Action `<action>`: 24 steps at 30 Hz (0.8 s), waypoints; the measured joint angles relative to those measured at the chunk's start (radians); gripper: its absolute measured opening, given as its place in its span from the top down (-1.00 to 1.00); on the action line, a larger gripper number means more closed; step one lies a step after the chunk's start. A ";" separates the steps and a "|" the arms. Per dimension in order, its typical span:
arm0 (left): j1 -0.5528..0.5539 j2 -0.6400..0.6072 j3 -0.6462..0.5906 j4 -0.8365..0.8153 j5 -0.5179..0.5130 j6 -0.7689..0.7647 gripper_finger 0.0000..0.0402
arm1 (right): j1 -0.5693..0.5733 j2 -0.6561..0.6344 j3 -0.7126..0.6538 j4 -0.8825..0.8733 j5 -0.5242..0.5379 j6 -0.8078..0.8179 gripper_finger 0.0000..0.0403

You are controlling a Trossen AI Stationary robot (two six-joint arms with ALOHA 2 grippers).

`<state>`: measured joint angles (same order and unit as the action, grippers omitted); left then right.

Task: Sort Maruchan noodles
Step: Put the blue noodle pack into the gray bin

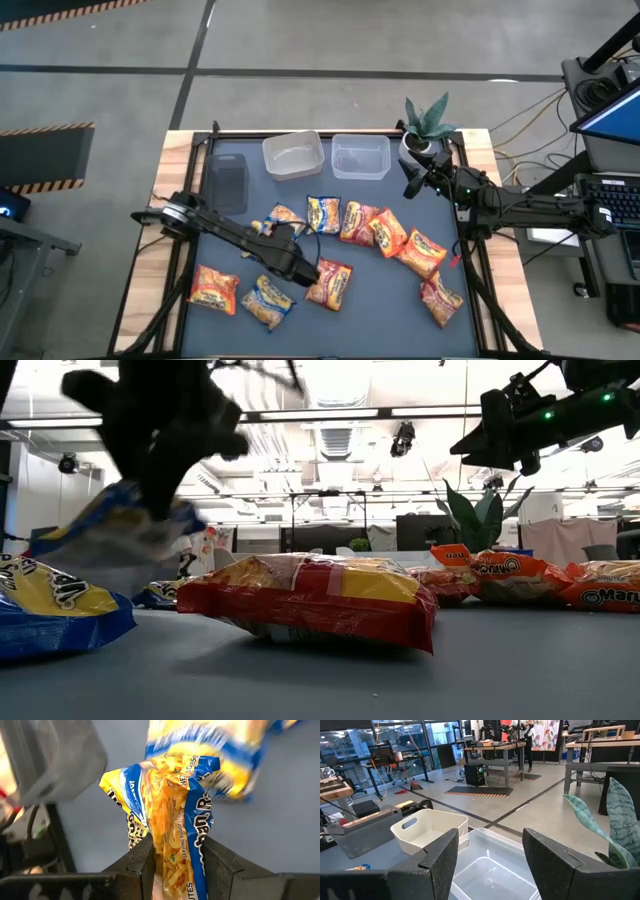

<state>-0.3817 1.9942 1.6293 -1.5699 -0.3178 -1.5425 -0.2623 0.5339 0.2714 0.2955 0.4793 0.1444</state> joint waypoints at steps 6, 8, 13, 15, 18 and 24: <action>0.013 -0.102 0.066 0.011 -0.180 0.016 0.48 | 0.000 0.000 0.000 0.000 0.000 0.001 -0.04; 0.020 -0.142 0.081 0.039 -0.261 0.036 0.48 | 0.000 0.000 0.000 0.000 0.000 0.001 -0.04; 0.059 -0.239 0.081 0.140 -0.448 0.119 0.48 | 0.000 0.000 0.000 0.000 0.001 0.002 -0.04; 0.087 -0.274 0.073 0.186 -0.494 0.178 0.48 | 0.000 0.000 0.000 0.000 0.001 0.003 -0.04; 0.147 -0.312 0.060 0.270 -0.511 0.295 0.48 | 0.000 0.000 0.000 0.000 0.001 0.002 -0.04; 0.312 -0.337 0.046 0.396 -0.509 0.541 0.48 | 0.000 0.000 0.000 -0.003 0.002 0.002 -0.04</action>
<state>-0.0700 1.6569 1.6749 -1.1739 -0.8269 -1.0014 -0.2624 0.5339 0.2714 0.2929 0.4812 0.1467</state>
